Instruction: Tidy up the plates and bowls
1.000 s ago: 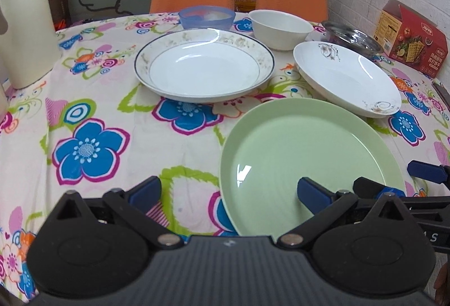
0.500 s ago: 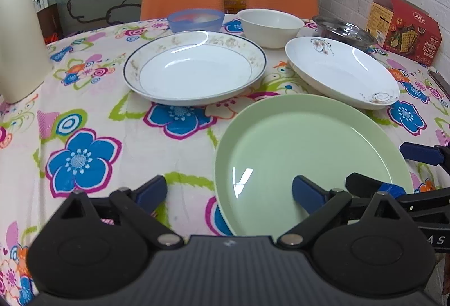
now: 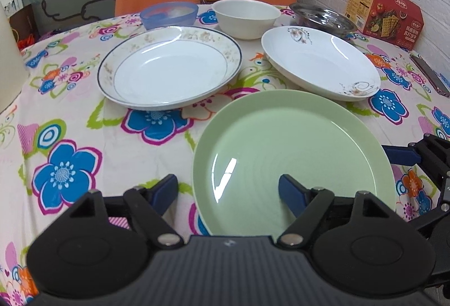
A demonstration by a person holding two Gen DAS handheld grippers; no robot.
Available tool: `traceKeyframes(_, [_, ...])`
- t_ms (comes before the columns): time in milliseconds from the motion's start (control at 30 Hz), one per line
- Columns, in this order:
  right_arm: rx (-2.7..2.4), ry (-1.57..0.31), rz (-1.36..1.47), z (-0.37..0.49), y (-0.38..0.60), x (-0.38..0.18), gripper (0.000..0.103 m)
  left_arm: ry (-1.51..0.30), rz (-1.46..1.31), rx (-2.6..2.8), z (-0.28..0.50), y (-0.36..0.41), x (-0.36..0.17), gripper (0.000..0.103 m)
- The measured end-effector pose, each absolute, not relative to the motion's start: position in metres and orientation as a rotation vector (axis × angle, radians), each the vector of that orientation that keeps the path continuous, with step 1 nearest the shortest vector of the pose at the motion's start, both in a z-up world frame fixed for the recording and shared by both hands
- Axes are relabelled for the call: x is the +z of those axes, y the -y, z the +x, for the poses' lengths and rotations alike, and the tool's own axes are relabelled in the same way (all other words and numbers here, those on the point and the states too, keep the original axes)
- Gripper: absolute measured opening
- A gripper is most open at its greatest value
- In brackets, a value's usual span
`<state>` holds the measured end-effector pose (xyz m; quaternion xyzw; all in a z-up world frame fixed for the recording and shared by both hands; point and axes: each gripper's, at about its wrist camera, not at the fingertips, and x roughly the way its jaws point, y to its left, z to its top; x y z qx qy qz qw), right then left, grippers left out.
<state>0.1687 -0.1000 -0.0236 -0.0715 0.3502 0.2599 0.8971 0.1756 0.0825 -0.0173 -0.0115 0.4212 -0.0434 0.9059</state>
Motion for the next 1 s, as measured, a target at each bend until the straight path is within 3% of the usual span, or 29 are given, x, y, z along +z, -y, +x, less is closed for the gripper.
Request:
traceKeyframes(67, [0.583,-0.697,-0.168,0.163,0.095,-0.026,0.085,-0.862,-0.025,-0.088,0.174,-0.082,-0.018,0.078])
traceKeyframes(167, [0.565,-0.671,-0.139,0.162,0.096,-0.029,0.085,-0.843,-0.013,-0.116,0.17,-0.078,-0.016,0.062])
traceKeyframes(233, [0.552,-0.67,-0.133,0.163,0.098,-0.029,0.085,-0.836,-0.008,-0.111,0.171,-0.077,-0.016,0.061])
traceKeyframes(400, [0.502,-0.627,-0.125,0.164,0.092,-0.031,0.08,-0.853,-0.038,-0.092,0.168,-0.084,-0.011,0.041])
traceKeyframes(733, [0.558,-0.611,-0.07,0.141,0.058,-0.01,0.078,-0.848,-0.064,0.102,0.123,-0.149,0.01,0.041])
traceKeyframes(1000, [0.674,-0.634,-0.082,0.135,0.001,-0.015,0.08,-0.891,-0.102,0.113,0.127,-0.177,-0.007,0.041])
